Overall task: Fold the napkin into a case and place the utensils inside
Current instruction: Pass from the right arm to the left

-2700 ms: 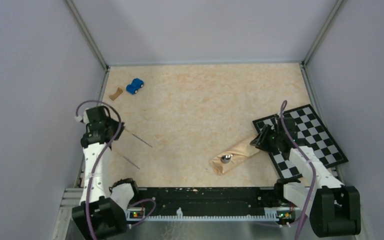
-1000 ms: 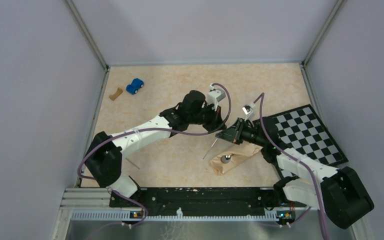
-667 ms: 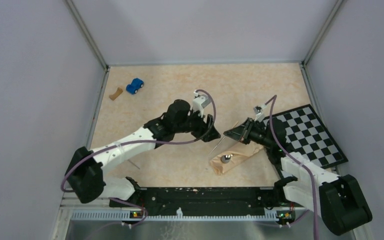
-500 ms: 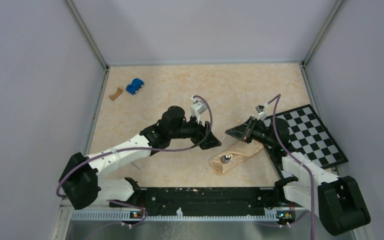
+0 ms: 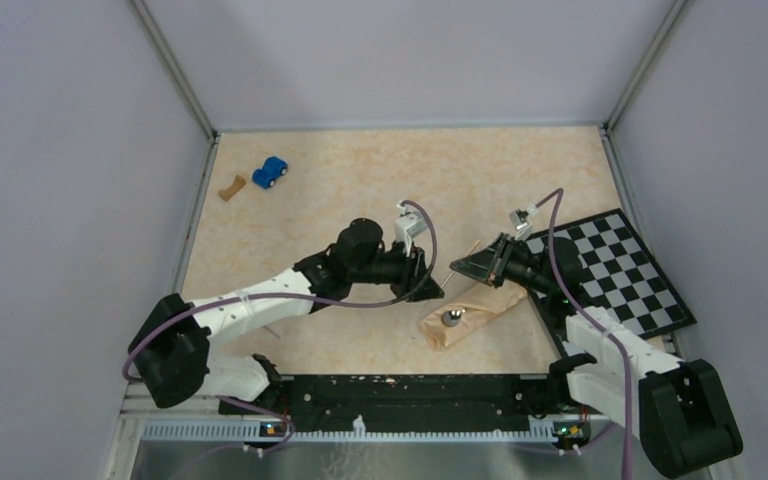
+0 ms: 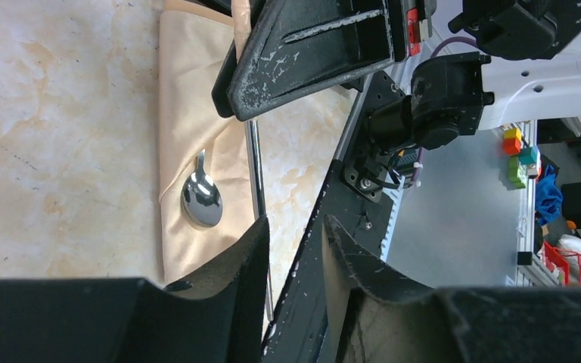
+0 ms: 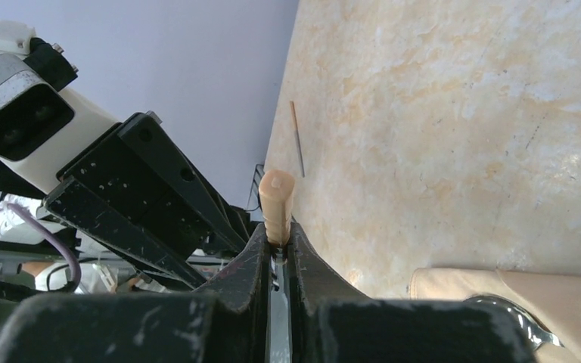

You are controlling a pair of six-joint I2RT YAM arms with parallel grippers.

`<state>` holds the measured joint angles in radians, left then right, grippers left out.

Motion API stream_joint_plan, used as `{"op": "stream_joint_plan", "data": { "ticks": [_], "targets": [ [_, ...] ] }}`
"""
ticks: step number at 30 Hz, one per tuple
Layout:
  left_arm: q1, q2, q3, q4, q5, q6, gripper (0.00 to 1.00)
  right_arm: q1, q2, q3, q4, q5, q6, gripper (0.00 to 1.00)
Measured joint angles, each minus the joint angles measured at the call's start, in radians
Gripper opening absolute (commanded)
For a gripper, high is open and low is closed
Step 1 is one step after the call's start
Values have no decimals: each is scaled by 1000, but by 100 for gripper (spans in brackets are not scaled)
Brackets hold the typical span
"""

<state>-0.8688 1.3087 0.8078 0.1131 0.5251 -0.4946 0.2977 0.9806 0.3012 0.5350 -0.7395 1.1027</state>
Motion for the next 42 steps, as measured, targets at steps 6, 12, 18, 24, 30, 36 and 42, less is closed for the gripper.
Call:
{"op": "stream_joint_plan", "data": {
  "ticks": [6,12,18,24,30,36,42],
  "targets": [
    [-9,45,31,0,-2,7,25,0,-5,0,-4,3,2,0],
    [-11,61,39,-2,-12,17,4,0,-15,0,-3,-1,6,0],
    [-13,60,39,-4,-24,21,37,0,-19,0,-4,2,6,0],
    [-21,6,39,-36,-49,21,54,0,-19,0,-6,11,2,0],
    [-16,-47,39,-55,-135,31,53,0,-34,0,-3,-8,10,0],
    [-16,-2,46,-63,-130,41,35,0,-53,0,-5,-15,17,0],
    [-16,26,53,-61,-106,45,22,0,-60,0,-20,-15,16,0]
  ]
}}
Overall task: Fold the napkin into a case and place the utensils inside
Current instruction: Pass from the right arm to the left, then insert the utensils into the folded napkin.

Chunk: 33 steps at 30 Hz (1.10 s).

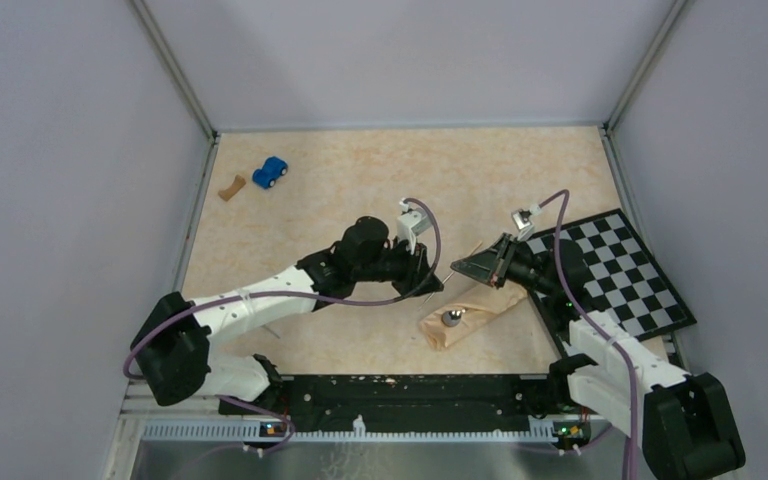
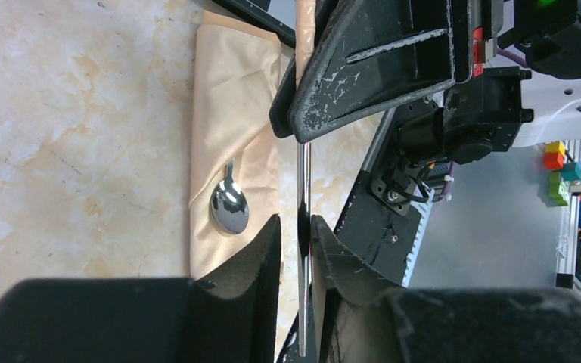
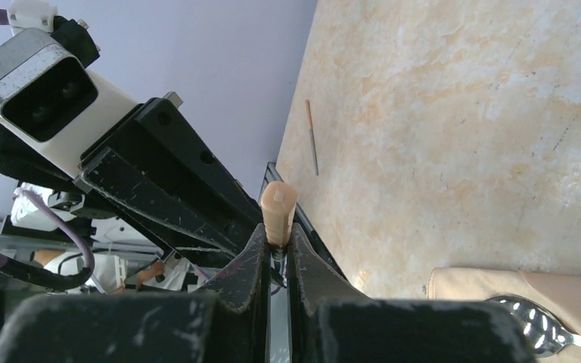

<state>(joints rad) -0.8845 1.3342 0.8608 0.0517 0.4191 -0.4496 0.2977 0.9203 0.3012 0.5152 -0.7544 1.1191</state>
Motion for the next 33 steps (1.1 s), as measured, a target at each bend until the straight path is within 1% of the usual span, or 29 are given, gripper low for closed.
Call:
{"op": "stream_joint_plan", "data": {
  "ticks": [1,7,9,10,13,15,17,19,21,22,23,25,26,27,30,33],
  "targets": [
    [0,0,0,0,3,1,20,0,-1,0,0,0,0,0],
    [-1,0,2,0,11,3,13,0,-2,0,-5,1,0,0],
    [-1,0,5,-2,12,5,2,0,-2,0,-5,1,1,0],
    [-2,0,8,-6,11,9,0,0,-3,0,-5,3,2,0],
    [-10,2,22,-29,2,30,0,-1,-10,2,-24,8,-5,30],
    [-20,10,42,-68,-27,57,0,-7,-24,24,-125,29,-51,49],
    [-38,32,85,-128,-85,89,0,-24,-35,69,-294,91,-118,60],
    [-64,66,140,-193,-157,122,0,-61,-48,116,-458,167,-188,62],
    [-95,96,169,-237,-210,146,0,-122,-60,153,-593,230,-255,63],
    [-112,107,173,-257,-232,156,0,-161,-60,166,-651,257,-286,61],
    [-126,115,174,-274,-245,162,0,-196,-54,174,-698,281,-314,52],
    [-163,141,184,-322,-273,170,0,-259,-19,189,-787,326,-377,26],
    [-182,154,189,-338,-282,173,0,-275,2,193,-817,343,-400,20],
    [-204,171,193,-354,-287,175,0,-288,29,193,-848,362,-424,17],
    [-260,209,193,-383,-289,176,0,-290,73,190,-924,379,-462,15],
    [-286,238,193,-396,-285,176,0,-290,71,183,-938,403,-483,10]
  ]
}}
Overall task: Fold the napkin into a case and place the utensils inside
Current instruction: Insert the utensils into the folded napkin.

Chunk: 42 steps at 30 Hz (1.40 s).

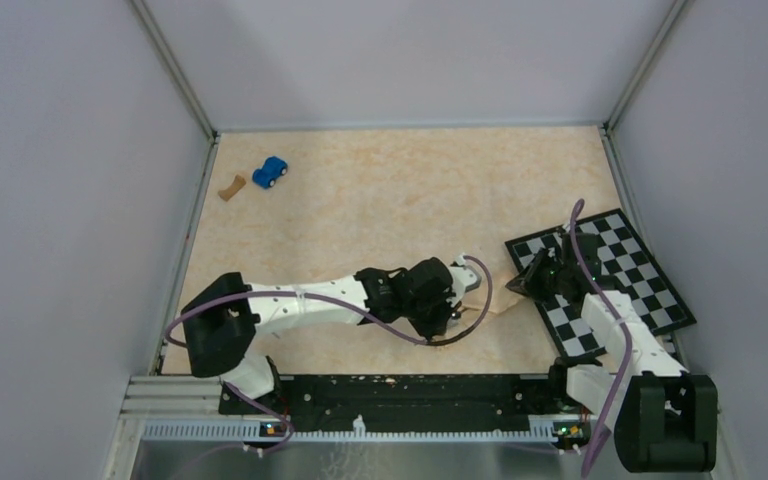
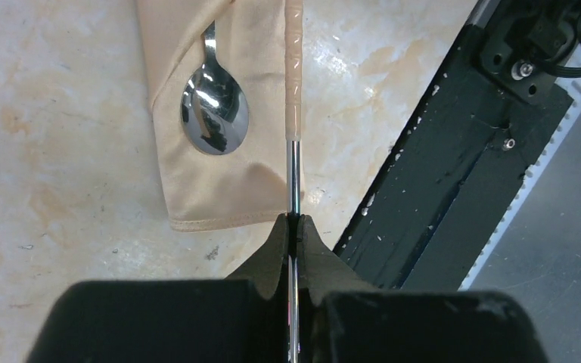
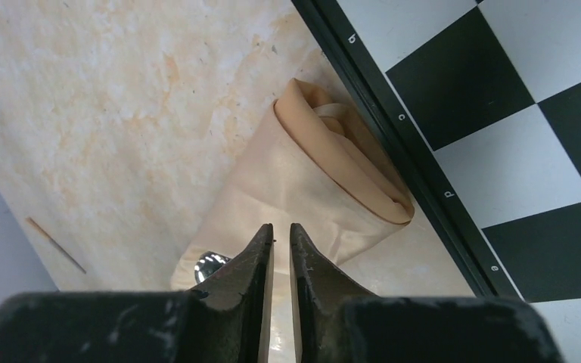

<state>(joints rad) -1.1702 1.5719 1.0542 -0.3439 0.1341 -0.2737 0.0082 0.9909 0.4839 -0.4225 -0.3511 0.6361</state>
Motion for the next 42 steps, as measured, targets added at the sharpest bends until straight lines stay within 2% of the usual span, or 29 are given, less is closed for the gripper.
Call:
{"op": "stream_joint_plan", "data": {
  "ticks": [2,8,18,32,42],
  "targets": [
    [-2,13,0,-3,0,0,0,0,-4,0,-2,20,-10,5],
    [0,37,1,-2,3,0,0,0,3,-14,21,61,-26,0],
    [0,108,16,-1,3,0,0,0,78,-39,59,93,-35,0],
    [0,154,30,14,-9,-5,0,0,79,-65,102,94,-35,0],
    [0,222,98,50,-36,-10,0,0,79,-65,102,91,-35,0]
  ]
}}
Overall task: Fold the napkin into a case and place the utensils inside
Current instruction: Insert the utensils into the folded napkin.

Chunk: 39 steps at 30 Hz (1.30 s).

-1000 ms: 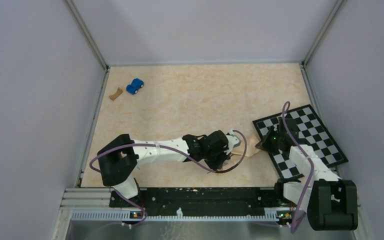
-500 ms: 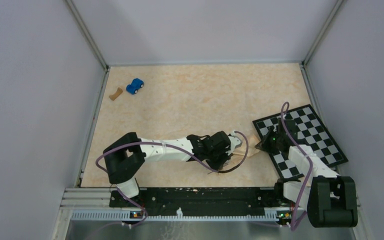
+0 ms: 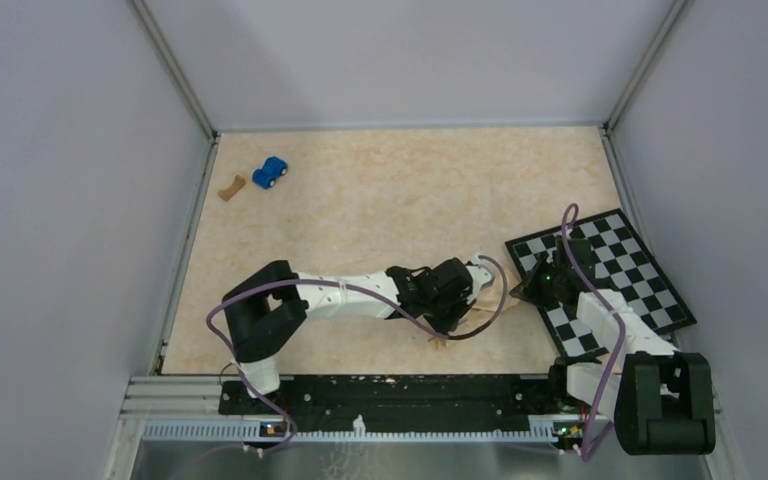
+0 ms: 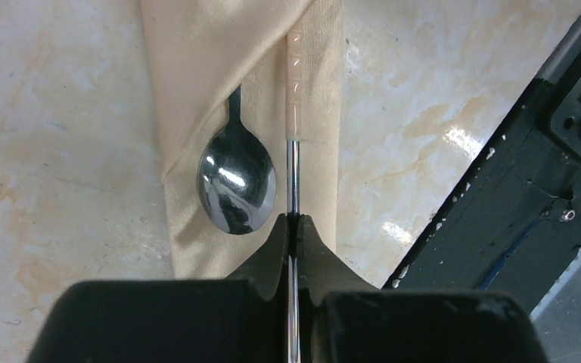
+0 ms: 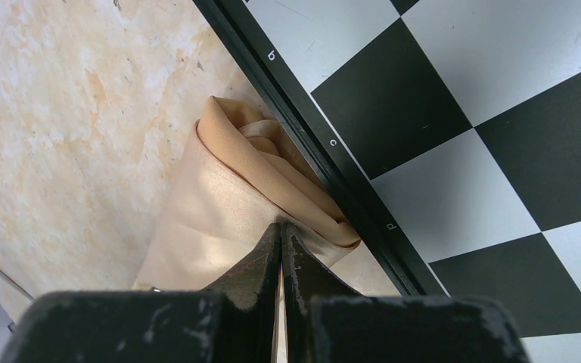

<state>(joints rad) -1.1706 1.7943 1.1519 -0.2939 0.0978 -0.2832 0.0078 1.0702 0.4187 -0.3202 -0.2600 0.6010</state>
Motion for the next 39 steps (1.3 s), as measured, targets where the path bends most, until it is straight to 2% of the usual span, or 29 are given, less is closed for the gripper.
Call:
{"op": "stream_joint_plan", "data": {
  "ticks": [19,30,39],
  "targets": [
    [-16,80,60,66,-63,-10,0,0,-5,0,-6,-13,-5,0],
    [-19,91,60,88,-101,-10,0,0,-160,0,-75,98,21,0],
    [-26,121,61,122,-107,-10,0,0,-57,-37,-31,95,24,0]
  ]
}}
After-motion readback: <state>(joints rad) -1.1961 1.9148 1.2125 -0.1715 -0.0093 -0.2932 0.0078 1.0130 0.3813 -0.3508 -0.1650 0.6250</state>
